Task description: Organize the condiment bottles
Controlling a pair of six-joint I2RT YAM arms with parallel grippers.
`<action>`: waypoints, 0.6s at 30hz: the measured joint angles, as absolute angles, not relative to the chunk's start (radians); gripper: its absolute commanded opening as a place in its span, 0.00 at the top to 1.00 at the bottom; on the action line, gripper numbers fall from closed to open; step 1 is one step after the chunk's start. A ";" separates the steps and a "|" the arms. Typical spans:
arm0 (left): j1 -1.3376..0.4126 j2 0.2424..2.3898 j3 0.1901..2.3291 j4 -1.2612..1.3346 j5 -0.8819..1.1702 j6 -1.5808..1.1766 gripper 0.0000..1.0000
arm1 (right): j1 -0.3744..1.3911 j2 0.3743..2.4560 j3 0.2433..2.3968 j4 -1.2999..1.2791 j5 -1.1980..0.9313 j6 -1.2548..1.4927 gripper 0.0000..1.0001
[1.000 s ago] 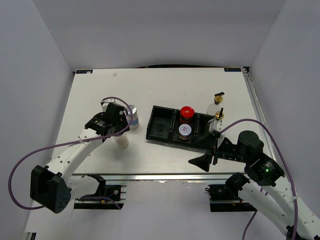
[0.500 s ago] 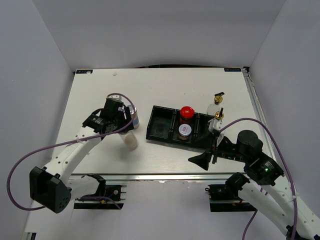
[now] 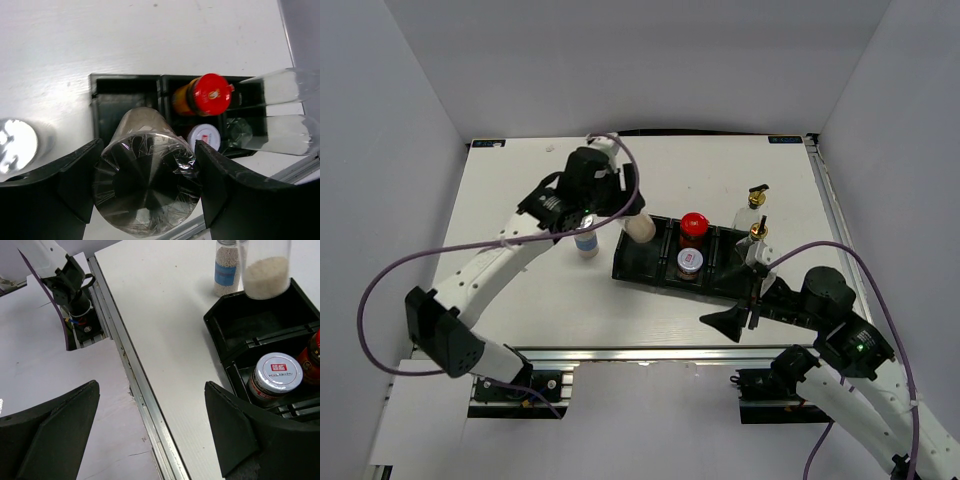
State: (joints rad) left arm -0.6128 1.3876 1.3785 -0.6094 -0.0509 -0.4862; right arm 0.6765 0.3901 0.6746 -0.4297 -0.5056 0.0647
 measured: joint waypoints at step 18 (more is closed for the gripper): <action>-0.662 1.802 1.626 -0.631 -0.194 -0.394 1.00 | 0.681 0.414 0.674 -0.426 -0.456 0.073 0.10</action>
State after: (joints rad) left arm -0.6624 1.8023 1.6260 -0.6308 -0.1944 -0.3943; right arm 0.6811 0.4145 0.6743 -0.4263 -0.4557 0.0731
